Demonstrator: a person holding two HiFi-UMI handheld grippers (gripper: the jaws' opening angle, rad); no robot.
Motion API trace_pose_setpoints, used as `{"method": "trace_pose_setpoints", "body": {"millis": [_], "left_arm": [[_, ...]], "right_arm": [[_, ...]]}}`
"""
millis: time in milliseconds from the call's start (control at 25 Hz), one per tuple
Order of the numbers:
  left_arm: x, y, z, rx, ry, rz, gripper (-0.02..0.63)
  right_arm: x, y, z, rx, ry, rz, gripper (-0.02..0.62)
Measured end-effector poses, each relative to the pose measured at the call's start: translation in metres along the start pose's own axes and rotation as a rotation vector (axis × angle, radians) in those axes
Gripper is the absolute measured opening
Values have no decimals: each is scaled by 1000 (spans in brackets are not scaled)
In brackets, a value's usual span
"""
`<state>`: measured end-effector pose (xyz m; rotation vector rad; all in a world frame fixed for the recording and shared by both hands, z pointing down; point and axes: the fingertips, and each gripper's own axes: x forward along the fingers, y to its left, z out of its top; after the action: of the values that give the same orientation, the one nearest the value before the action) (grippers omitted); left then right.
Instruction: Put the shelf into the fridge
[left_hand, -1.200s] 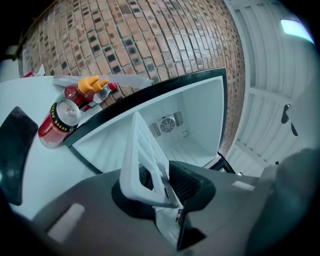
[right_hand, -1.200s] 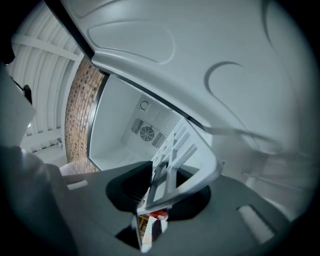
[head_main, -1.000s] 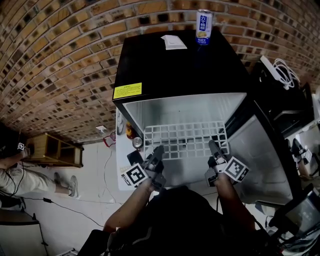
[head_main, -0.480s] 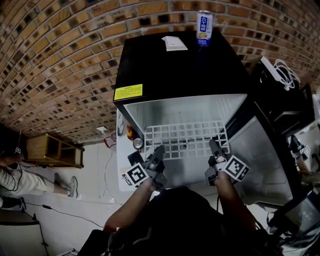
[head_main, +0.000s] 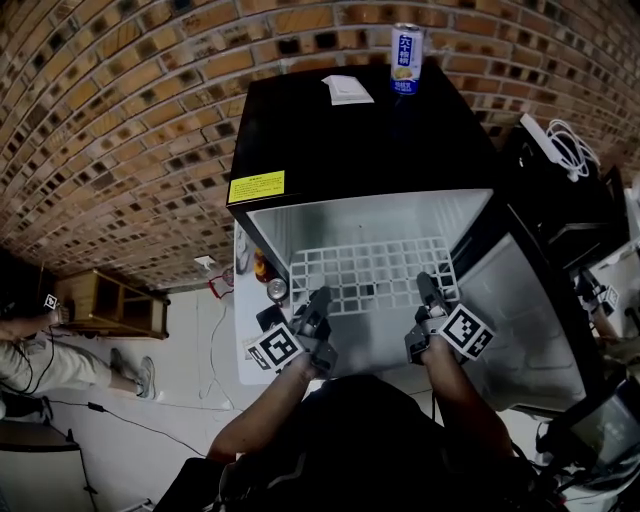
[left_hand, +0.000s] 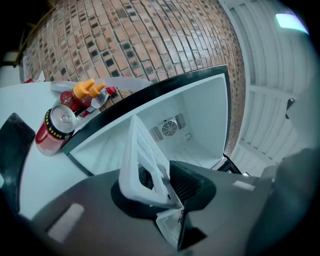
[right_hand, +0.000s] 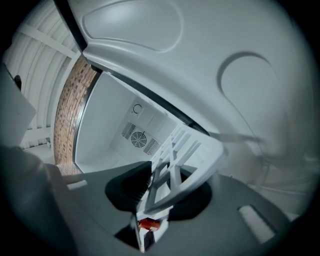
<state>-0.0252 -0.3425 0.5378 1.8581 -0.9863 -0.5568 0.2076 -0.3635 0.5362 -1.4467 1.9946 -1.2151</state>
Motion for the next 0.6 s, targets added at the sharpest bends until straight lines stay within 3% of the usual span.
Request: {"method": "trace_pose_setpoints", "body": {"millis": [280,600], "left_arm": [[1,0,0,67,-20,19,95],[15,6,12,79,-32,32,97]], "right_arm": [[4,-2,5,-29,-51,-33,120],[20,-4,8,-24,-40,-45,120]]}}
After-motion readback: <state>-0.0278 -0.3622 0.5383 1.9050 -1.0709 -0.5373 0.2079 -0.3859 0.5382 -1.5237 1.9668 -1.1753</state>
